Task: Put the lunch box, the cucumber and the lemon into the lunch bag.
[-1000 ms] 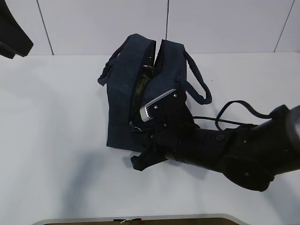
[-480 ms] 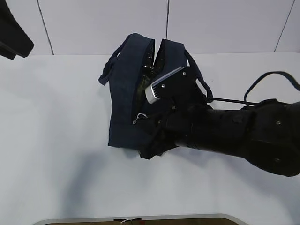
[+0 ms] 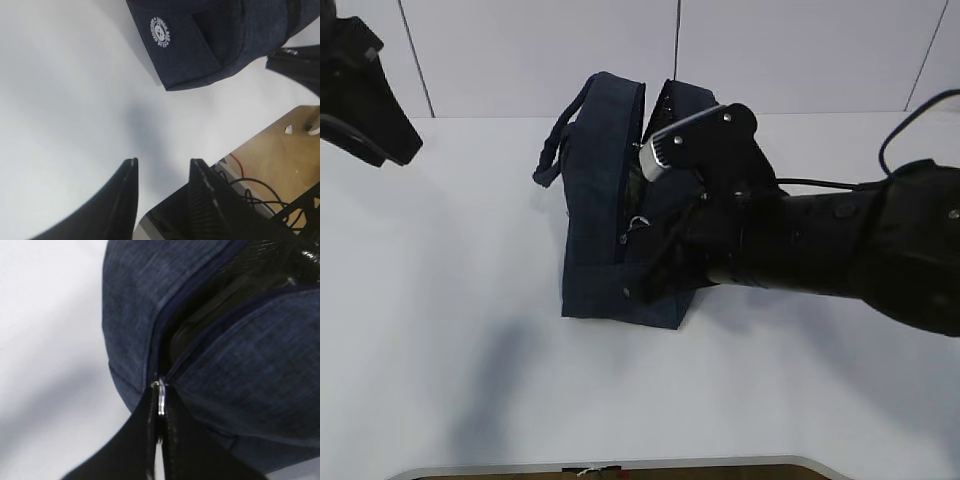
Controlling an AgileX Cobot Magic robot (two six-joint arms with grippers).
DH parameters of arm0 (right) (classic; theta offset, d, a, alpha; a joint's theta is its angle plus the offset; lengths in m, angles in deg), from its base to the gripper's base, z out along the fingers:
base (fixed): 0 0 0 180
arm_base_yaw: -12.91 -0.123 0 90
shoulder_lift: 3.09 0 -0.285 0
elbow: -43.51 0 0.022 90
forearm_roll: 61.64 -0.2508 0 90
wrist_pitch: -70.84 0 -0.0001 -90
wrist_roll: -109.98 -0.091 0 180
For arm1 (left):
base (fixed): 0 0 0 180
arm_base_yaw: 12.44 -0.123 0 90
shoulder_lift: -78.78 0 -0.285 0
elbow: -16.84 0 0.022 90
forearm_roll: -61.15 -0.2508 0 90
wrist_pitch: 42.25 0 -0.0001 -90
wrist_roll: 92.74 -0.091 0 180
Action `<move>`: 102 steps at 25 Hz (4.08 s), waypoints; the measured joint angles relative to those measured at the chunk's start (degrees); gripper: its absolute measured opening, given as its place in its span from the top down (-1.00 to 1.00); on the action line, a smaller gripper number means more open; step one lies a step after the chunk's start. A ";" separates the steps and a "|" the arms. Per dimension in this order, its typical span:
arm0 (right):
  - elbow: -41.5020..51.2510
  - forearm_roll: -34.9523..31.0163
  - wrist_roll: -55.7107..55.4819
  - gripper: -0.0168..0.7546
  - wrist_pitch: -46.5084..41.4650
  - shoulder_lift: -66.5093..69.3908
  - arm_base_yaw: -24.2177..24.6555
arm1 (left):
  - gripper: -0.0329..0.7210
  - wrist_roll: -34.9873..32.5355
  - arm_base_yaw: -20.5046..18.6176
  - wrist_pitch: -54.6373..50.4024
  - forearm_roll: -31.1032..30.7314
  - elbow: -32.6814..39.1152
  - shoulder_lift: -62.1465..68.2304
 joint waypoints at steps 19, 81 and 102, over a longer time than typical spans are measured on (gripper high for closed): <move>-14.00 0.24 -4.82 0.94 -18.96 -0.41 -4.41 | -0.16 -9.17 2.51 6.22 0.55 0.02 6.83; -27.86 -5.91 -4.61 0.94 -39.24 -0.41 -4.52 | 0.18 -49.68 9.24 36.19 33.18 18.10 12.55; -32.49 -1.47 -3.49 0.94 -45.65 -0.49 -4.69 | 0.91 -53.57 9.39 35.39 33.92 18.34 12.60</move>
